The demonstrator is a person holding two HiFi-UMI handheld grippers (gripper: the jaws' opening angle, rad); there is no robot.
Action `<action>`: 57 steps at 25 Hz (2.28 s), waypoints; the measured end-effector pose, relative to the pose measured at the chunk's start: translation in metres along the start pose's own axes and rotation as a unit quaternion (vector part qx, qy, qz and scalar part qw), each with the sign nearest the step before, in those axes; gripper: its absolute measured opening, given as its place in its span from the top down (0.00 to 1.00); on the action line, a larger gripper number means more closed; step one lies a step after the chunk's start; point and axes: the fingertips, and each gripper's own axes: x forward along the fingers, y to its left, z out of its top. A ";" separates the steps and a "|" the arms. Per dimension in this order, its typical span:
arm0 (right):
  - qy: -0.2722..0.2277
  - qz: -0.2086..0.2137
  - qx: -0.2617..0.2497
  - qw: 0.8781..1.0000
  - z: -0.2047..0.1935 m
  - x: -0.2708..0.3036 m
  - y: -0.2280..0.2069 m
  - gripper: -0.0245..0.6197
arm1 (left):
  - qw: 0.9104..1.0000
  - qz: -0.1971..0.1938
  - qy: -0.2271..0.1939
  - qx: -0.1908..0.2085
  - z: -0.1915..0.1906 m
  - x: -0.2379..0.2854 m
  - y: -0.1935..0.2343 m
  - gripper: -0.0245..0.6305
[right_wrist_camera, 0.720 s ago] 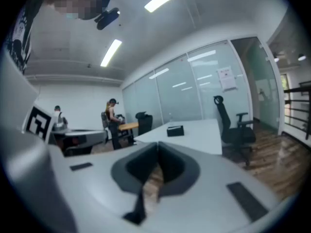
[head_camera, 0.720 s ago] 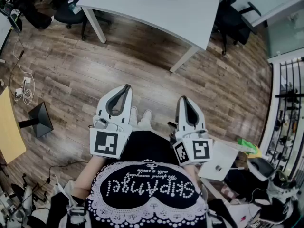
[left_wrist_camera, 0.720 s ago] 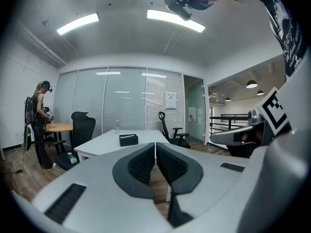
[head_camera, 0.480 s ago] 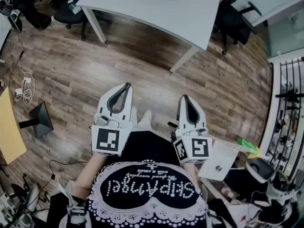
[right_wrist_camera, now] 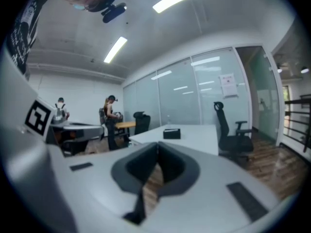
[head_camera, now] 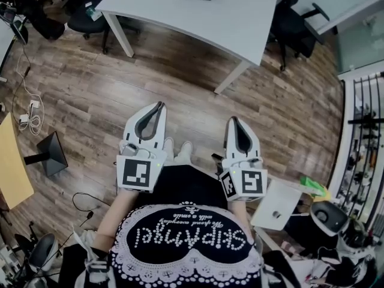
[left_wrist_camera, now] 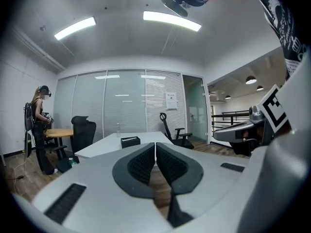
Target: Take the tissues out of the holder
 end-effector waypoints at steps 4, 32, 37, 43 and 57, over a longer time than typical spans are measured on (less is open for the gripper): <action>-0.002 0.003 -0.004 1.000 0.003 0.000 0.000 0.91 | 1.000 0.003 0.000 -0.003 0.001 0.000 0.000 0.92; 0.002 0.044 0.027 0.999 -0.009 -0.012 -0.051 0.91 | 0.999 0.041 0.001 -0.018 0.000 0.020 -0.029 0.92; 0.012 0.050 0.032 0.998 -0.009 0.012 -0.050 0.91 | 0.999 0.043 0.007 -0.024 -0.006 0.035 -0.016 0.92; 0.018 0.058 0.035 0.998 0.001 0.056 -0.043 0.91 | 0.999 0.042 0.013 -0.030 -0.003 0.062 0.017 0.92; 0.008 0.029 0.033 0.999 0.032 0.164 -0.013 0.91 | 1.000 0.009 -0.006 -0.022 0.025 0.124 0.120 0.92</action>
